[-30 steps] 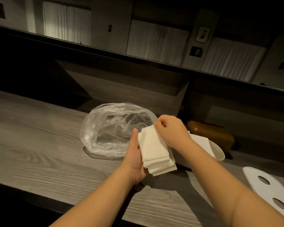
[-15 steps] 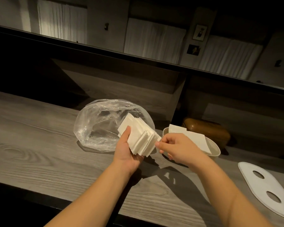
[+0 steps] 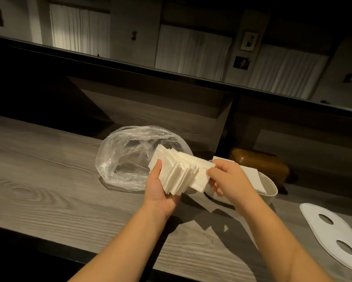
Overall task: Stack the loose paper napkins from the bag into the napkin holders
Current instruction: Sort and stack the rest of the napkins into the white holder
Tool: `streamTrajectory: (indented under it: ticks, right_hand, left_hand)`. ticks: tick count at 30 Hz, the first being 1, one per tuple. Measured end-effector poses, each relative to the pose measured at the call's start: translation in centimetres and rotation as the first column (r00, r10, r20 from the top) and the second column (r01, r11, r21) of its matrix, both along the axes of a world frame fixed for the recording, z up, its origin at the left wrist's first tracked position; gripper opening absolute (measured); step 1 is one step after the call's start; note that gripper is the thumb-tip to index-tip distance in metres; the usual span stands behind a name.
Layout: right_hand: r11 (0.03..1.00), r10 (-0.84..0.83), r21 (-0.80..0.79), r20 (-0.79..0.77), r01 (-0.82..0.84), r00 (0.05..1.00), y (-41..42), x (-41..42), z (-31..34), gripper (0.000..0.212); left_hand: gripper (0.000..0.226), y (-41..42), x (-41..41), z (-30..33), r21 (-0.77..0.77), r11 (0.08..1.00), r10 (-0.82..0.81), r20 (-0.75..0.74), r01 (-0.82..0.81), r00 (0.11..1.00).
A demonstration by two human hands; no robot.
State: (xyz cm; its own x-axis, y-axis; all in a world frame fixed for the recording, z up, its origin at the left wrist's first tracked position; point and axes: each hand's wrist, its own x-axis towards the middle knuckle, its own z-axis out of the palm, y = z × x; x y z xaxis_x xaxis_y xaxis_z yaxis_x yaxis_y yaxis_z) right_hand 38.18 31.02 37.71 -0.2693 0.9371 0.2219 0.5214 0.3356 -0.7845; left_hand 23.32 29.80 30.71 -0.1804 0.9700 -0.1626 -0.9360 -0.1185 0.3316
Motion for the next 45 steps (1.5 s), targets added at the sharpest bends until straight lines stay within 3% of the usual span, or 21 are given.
streamTrajectory:
  ticks: [2, 6, 8, 10, 11, 12, 14, 16, 18, 21, 23, 27, 31, 33, 35, 39, 40, 42, 45]
  right_hand:
    - [0.999, -0.034, 0.006, -0.192, 0.036, 0.981, 0.1, 0.5, 0.8, 0.024]
    - [0.994, -0.055, 0.043, -0.578, 0.097, 0.814, -0.7, 0.8, 3.6, 0.026]
    - [0.999, -0.008, 0.017, -0.682, 0.027, 0.732, -1.3, -0.5, 4.1, 0.022]
    - [0.988, 0.068, -0.037, -0.763, -0.149, 0.642, -1.8, -2.2, 3.7, 0.020]
    - [0.975, 0.104, -0.048, -0.764, -0.215, 0.637, -1.9, -3.1, 3.2, 0.020]
    - [0.973, 0.129, -0.043, -0.710, -0.226, 0.692, -1.9, -3.8, 2.4, 0.021]
    - [0.993, 0.107, 0.002, -0.488, -0.121, 0.866, -1.5, -4.7, 0.4, 0.022]
    - [0.998, 0.014, 0.070, -0.271, 0.005, 0.963, -0.9, -5.1, -1.7, 0.027]
    - [0.994, -0.057, 0.086, -0.167, 0.072, 0.984, -0.7, -5.1, -3.4, 0.032]
    - [0.989, -0.122, 0.069, -0.136, 0.133, 0.983, -0.1, -5.2, -4.6, 0.030]
    - [0.987, -0.141, 0.054, -0.166, 0.151, 0.976, 0.2, -5.0, -4.9, 0.030]
    - [0.989, -0.149, -0.042, -0.291, 0.143, 0.945, -0.3, -4.6, -4.9, 0.016]
    - [0.920, -0.158, -0.374, -0.622, -0.114, 0.767, -1.0, -4.0, -4.7, 0.053]
    - [0.891, -0.170, -0.406, -0.716, -0.205, 0.678, -0.9, -3.4, -4.7, 0.038]
    - [0.894, -0.153, -0.386, -0.741, -0.228, 0.654, -0.9, -2.4, -4.8, 0.026]
    - [0.926, -0.065, -0.309, -0.699, -0.218, 0.712, -0.5, 1.3, -5.2, 0.039]
    - [0.942, -0.056, -0.281, -0.671, -0.183, 0.740, -0.4, 2.5, -5.3, 0.048]
    - [0.962, -0.042, -0.239, -0.613, -0.134, 0.789, -0.3, 5.1, -5.6, 0.064]
    - [0.964, 0.009, -0.221, -0.534, -0.149, 0.845, -0.5, 8.2, -6.4, 0.066]
  left_hand:
    - [0.041, 0.0, 0.0, 0.1, -0.009, 1.000, 0.023, -0.009, -0.023, 1.000]
    - [0.031, 0.1, 0.0, 0.2, -0.055, 0.997, 0.046, -0.055, -0.049, 0.997]
    - [0.029, 0.3, 0.5, 0.1, -0.091, 0.995, 0.039, -0.106, -0.049, 0.994]
    - [0.035, 0.5, 1.0, 0.0, -0.107, 0.992, 0.048, -0.159, -0.066, 0.986]
    - [0.038, 0.6, 1.3, -0.1, -0.107, 0.991, 0.057, -0.180, -0.077, 0.982]
    - [0.039, 0.9, 1.4, -0.2, -0.112, 0.990, 0.067, -0.199, -0.091, 0.978]
    - [0.037, 1.0, 1.5, -0.4, -0.120, 0.987, 0.080, -0.207, -0.106, 0.975]
    - [0.032, 1.0, 1.4, -0.5, -0.109, 0.988, 0.088, -0.175, -0.108, 0.981]
    - [0.039, 0.7, 1.4, -0.4, -0.067, 0.994, 0.085, -0.101, -0.092, 0.991]
    - [0.070, 0.5, 1.4, -0.1, -0.043, 0.995, 0.085, -0.023, -0.086, 0.996]
    - [0.078, 0.3, 1.3, 0.1, -0.043, 0.997, 0.066, -0.054, -0.068, 0.996]
    - [0.045, 0.2, 1.6, -0.1, -0.086, 0.991, 0.085, -0.159, -0.100, 0.984]
    - [0.053, -0.2, 2.1, -0.1, -0.025, 0.995, 0.089, -0.142, -0.093, 0.986]
    - [0.057, -0.6, 2.6, 0.0, 0.014, 0.998, 0.064, -0.168, -0.063, 0.984]
    - [0.057, -0.9, 2.9, -0.2, 0.043, 0.999, 0.044, -0.270, -0.034, 0.962]
    - [0.063, -1.4, 1.9, -0.2, 0.116, 0.992, 0.037, -0.593, 0.040, 0.804]
    - [0.065, -1.4, 1.5, -0.2, 0.139, 0.988, 0.046, -0.690, 0.070, 0.722]
    - [0.063, -1.4, 1.1, -0.4, 0.152, 0.972, 0.048, -0.877, 0.181, 0.478]
    - [0.070, -1.3, 1.9, -1.5, 0.114, 0.936, 0.068, -0.987, 0.333, 0.148]
